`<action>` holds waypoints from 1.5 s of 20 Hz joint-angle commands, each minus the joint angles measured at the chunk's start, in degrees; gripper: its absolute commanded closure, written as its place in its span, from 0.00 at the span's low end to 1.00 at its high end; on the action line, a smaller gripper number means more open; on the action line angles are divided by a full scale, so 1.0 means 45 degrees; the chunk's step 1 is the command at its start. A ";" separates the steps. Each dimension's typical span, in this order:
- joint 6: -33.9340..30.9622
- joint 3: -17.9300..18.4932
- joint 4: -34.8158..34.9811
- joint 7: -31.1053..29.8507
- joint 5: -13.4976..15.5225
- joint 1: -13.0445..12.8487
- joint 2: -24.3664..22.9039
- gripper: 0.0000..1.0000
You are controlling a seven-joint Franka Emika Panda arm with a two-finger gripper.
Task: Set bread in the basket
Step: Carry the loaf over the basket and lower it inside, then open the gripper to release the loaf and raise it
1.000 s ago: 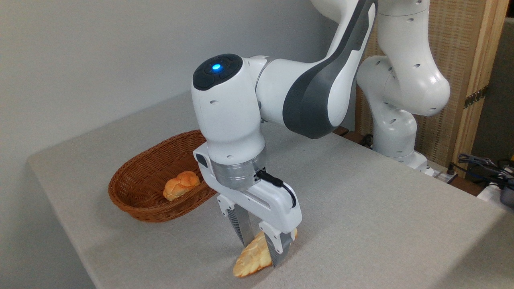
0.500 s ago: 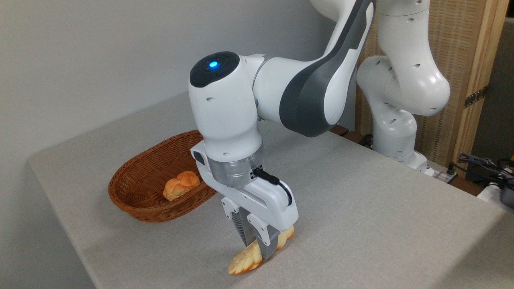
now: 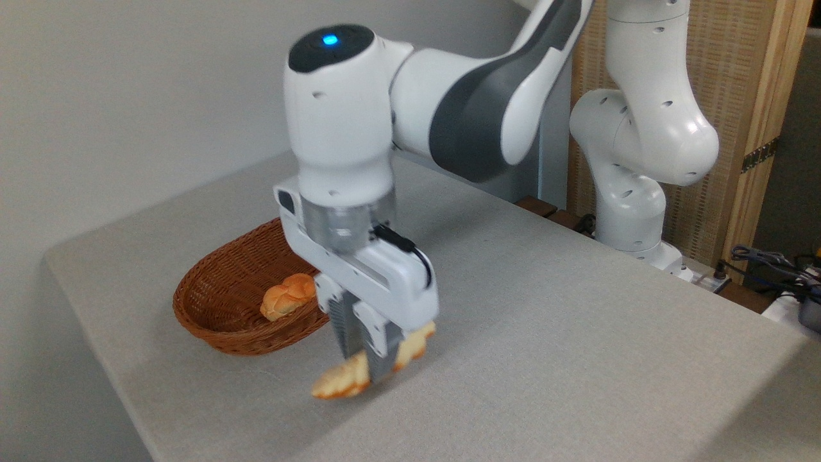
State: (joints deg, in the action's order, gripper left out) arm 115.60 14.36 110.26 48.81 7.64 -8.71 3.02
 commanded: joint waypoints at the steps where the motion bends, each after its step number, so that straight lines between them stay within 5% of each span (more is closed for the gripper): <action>1: -0.0064 -0.0982 -0.0418 -0.1037 0.1092 -0.0017 -0.0203 0.66; 7: -0.0025 -0.3382 -0.0888 -0.4005 0.1231 -0.0017 -0.0145 0.65; 11: 0.0092 -0.4283 -0.0888 -0.4692 0.1231 -0.0017 -0.0028 0.61; 12: 0.0111 -0.4460 -0.0888 -0.4829 0.1231 -0.0017 -0.0028 0.51; 13: 0.0112 -0.4732 -0.0888 -0.5024 0.1096 -0.0017 0.0031 0.06; 14: 0.0092 -0.4851 -0.0888 -0.5045 0.1075 -0.0017 0.0070 0.00; 30: 0.0737 -0.4853 -0.0888 -0.4909 0.0665 -0.0017 0.0188 0.00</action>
State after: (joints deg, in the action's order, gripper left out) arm 117.86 -7.77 106.79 26.67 11.30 -8.91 3.68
